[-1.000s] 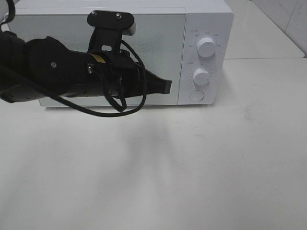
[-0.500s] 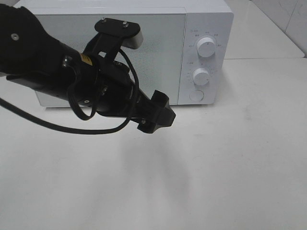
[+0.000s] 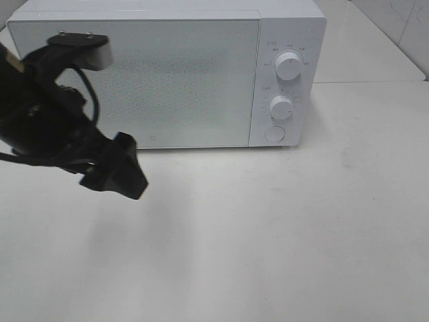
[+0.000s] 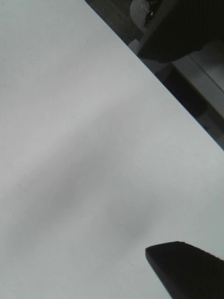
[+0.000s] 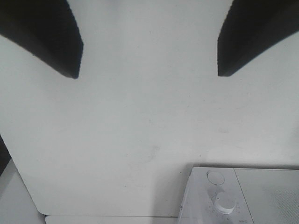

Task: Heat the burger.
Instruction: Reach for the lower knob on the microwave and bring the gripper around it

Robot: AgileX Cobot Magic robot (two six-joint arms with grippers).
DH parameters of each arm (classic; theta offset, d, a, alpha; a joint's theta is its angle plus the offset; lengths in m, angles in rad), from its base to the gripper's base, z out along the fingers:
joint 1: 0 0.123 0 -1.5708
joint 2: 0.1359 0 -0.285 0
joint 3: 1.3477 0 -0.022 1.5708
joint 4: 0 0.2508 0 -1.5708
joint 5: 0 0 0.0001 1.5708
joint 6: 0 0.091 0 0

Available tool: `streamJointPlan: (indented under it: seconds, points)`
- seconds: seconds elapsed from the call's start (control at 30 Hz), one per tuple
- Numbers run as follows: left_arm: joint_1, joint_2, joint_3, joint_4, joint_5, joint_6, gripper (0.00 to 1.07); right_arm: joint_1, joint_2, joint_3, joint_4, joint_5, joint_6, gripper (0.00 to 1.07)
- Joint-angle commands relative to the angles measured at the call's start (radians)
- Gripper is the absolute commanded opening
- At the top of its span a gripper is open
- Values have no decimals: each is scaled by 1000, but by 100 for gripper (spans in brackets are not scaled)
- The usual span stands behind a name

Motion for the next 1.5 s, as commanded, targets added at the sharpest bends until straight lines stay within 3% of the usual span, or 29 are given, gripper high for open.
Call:
streamJointPlan:
  seconds: [0.03,0.1,0.13,0.17,0.23,0.27,0.53,0.7,0.83,1.2,1.5]
  points:
    - [65,-33,2,7,107,-12,104,-7,-27,-1,-4,-11,-9,76]
    - [159,-81,2,23,191,-19,104,-7,-27,-1,-4,-11,-9,76]
    - [159,-81,2,23,191,-19,104,-7,-27,-1,-4,-11,-9,76]
    - [227,-112,2,41,230,-39,104,-7,-27,-1,-4,-11,-9,76]
    - [259,-132,2,56,248,-51,104,-7,-27,-1,-4,-11,-9,76]
    - [316,-169,2,92,283,-73,104,-7,-27,-1,-4,-11,-9,76]
    - [475,-371,59,152,350,-124,104,-7,-27,-1,-4,-11,-9,76]
    - [495,-489,119,193,347,-128,104,-7,-27,-1,-4,-11,-9,76]
    - [495,-633,212,259,322,-197,104,-7,-27,-1,-4,-11,-9,76]
    - [495,-982,401,267,182,-202,104,-7,-27,-1,-4,-11,-9,76]
    - [495,-1226,473,272,221,-202,104,-7,-27,-1,-4,-11,-9,76]
